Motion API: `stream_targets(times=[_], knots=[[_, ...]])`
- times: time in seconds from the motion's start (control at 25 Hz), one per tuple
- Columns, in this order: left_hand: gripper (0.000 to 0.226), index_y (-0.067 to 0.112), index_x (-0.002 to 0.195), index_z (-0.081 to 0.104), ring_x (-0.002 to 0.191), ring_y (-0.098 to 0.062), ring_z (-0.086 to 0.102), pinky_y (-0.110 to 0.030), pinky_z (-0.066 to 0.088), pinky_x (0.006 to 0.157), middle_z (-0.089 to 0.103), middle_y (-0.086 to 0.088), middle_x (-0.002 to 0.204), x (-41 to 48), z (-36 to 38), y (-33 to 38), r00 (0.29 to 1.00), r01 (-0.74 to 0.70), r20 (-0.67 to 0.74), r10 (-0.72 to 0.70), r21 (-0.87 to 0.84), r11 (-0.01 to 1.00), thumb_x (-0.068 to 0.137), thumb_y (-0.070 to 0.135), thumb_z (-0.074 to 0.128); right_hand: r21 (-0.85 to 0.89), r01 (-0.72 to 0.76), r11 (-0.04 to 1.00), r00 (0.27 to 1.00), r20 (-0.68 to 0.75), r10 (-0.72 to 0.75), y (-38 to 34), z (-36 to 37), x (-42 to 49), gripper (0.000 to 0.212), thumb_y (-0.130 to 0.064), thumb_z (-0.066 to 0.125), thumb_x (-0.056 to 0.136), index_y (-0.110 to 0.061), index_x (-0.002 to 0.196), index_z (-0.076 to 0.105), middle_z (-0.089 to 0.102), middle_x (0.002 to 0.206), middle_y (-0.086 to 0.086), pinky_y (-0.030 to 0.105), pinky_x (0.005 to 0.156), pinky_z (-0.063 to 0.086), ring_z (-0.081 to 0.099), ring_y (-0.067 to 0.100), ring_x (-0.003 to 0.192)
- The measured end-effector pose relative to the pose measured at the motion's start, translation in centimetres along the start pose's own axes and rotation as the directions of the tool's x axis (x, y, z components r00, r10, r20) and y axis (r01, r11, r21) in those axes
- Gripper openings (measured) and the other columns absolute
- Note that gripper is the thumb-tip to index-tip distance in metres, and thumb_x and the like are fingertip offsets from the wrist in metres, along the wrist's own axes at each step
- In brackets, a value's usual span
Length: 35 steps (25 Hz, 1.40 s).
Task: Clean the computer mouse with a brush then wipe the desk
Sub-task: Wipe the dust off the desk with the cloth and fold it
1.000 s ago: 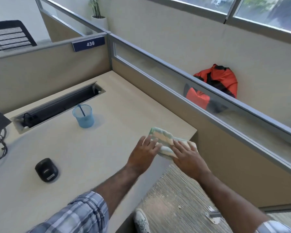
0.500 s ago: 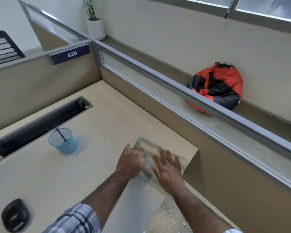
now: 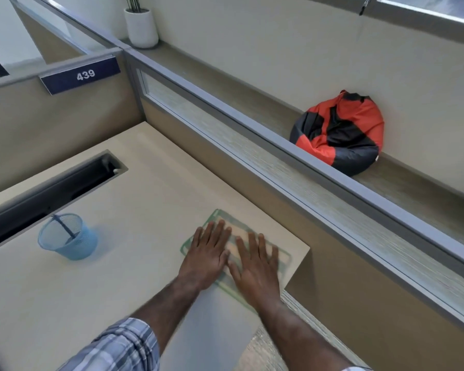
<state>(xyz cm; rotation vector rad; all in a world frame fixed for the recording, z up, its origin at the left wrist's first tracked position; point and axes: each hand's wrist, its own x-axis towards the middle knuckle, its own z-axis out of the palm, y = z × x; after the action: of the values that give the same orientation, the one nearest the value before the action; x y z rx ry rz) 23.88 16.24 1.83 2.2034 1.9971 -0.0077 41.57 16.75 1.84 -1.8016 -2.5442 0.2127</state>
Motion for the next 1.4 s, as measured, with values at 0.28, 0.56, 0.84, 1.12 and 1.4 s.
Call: stream_targets(times=[0.28, 0.56, 0.84, 1.12, 1.4], knots=[[0.068, 0.027, 0.164, -0.005, 0.157, -0.020, -0.017, -0.041, -0.017, 0.124, -0.020, 0.004, 0.168, 3.9, -0.2, -1.2, 0.998, -0.059, -0.036, 0.058, -0.021, 0.998, 0.100, 0.051, 0.000, -0.028, -0.055, 0.998, 0.998, 0.012, 0.056, 0.4, -0.4, 3.0, 0.070, -0.064, 0.021, 0.099, -0.034, 0.161, 0.011, -0.005, 0.170, 0.002, 0.059, 0.121, -0.003, -0.009, 0.028, 0.156], [0.063, 0.027, 0.165, -0.002, 0.158, -0.020, -0.015, -0.042, -0.014, 0.126, -0.016, 0.004, 0.171, 5.9, 0.1, -1.4, 0.997, -0.069, -0.039, 0.068, -0.029, 0.997, 0.109, 0.045, 0.019, -0.010, -0.073, 0.997, 0.997, 0.024, 0.073, 1.0, -0.7, 4.5, 0.069, -0.064, 0.017, 0.098, -0.036, 0.160, 0.008, -0.008, 0.170, 0.001, 0.058, 0.121, -0.004, -0.013, 0.027, 0.155], [0.062, 0.027, 0.165, 0.001, 0.158, -0.020, -0.015, -0.045, -0.010, 0.127, -0.015, 0.002, 0.171, 5.3, 0.2, -1.2, 0.998, -0.045, -0.042, 0.043, -0.052, 0.998, 0.109, 0.047, 0.019, -0.024, -0.074, 0.997, 0.997, 0.025, 0.075, 1.0, -0.6, 4.5, 0.069, -0.066, 0.016, 0.098, -0.037, 0.160, 0.004, -0.011, 0.170, 0.000, 0.058, 0.121, -0.006, -0.015, 0.026, 0.155], [0.068, 0.022, 0.164, -0.007, 0.157, -0.022, -0.019, -0.046, -0.009, 0.127, -0.017, -0.001, 0.171, 2.3, -0.3, -1.7, 0.999, 0.049, -0.013, -0.050, -0.056, 0.997, 0.108, 0.051, 0.018, -0.014, -0.052, 0.999, 0.998, 0.040, 0.052, 0.6, -1.5, 4.3, 0.071, -0.065, 0.018, 0.099, -0.032, 0.161, 0.007, -0.007, 0.170, 0.004, 0.060, 0.121, -0.005, -0.014, 0.027, 0.155], [0.072, 0.019, 0.161, -0.017, 0.157, -0.022, -0.020, -0.045, -0.015, 0.125, -0.023, -0.002, 0.169, -3.2, -0.9, -3.8, 0.978, 0.207, -0.008, -0.207, -0.019, 0.978, 0.107, 0.056, 0.012, -0.076, 0.176, 0.981, 0.984, 0.019, -0.175, -3.1, -2.4, 4.4, 0.075, -0.065, 0.016, 0.101, -0.024, 0.162, 0.005, -0.006, 0.170, 0.010, 0.057, 0.121, -0.009, -0.012, 0.029, 0.155]])
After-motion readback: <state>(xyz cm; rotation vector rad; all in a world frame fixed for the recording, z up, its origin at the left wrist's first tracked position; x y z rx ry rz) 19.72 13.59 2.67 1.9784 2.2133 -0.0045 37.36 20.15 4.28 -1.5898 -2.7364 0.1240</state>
